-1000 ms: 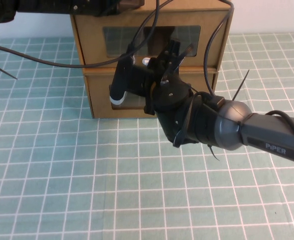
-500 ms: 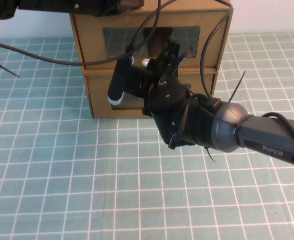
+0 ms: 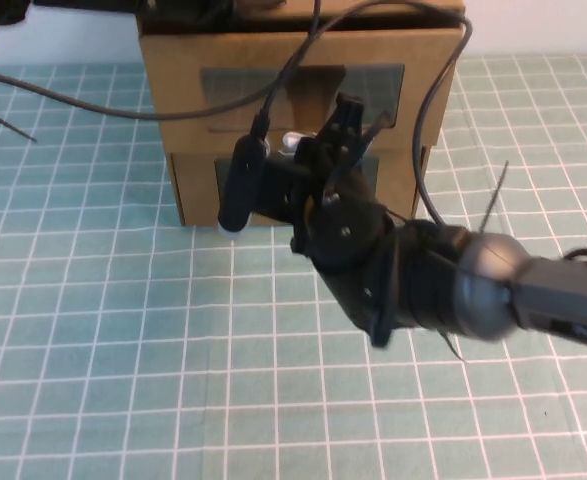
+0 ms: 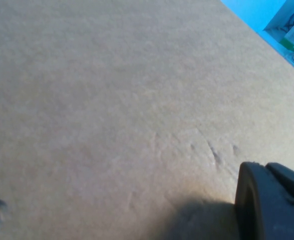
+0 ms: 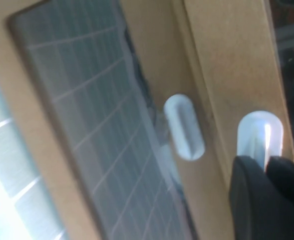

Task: Open the shoe box
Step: 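Pull the top drawer of the cardboard box fully open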

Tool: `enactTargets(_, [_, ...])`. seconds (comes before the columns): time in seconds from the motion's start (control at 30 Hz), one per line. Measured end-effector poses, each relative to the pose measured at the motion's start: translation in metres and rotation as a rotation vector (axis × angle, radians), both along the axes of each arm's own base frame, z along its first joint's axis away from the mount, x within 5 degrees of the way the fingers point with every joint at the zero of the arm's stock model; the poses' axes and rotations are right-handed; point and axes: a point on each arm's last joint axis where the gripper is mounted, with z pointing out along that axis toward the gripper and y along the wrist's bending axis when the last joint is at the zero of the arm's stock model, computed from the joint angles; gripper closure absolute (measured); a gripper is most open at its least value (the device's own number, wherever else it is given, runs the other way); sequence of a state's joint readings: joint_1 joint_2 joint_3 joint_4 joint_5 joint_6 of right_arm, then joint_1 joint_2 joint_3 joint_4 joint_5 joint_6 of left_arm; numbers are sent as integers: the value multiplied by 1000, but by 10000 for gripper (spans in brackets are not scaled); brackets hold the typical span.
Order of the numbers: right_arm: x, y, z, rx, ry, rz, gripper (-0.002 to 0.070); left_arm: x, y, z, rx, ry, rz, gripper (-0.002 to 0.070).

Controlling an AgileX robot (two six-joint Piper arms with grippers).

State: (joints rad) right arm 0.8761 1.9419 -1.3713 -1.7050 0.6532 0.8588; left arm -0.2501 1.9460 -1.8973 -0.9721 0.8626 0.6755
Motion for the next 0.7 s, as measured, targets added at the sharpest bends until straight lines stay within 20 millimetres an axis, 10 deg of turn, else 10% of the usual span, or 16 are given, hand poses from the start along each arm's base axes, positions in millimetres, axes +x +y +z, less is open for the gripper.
enactTargets(0.43, [-96,-15,-4,33,51,64,661,1,0,-1,-1,3,4,680])
enactTargets(0.7, [-108,-18,-9,28,62,71,661,0,-1,-1,-3,5,5,680])
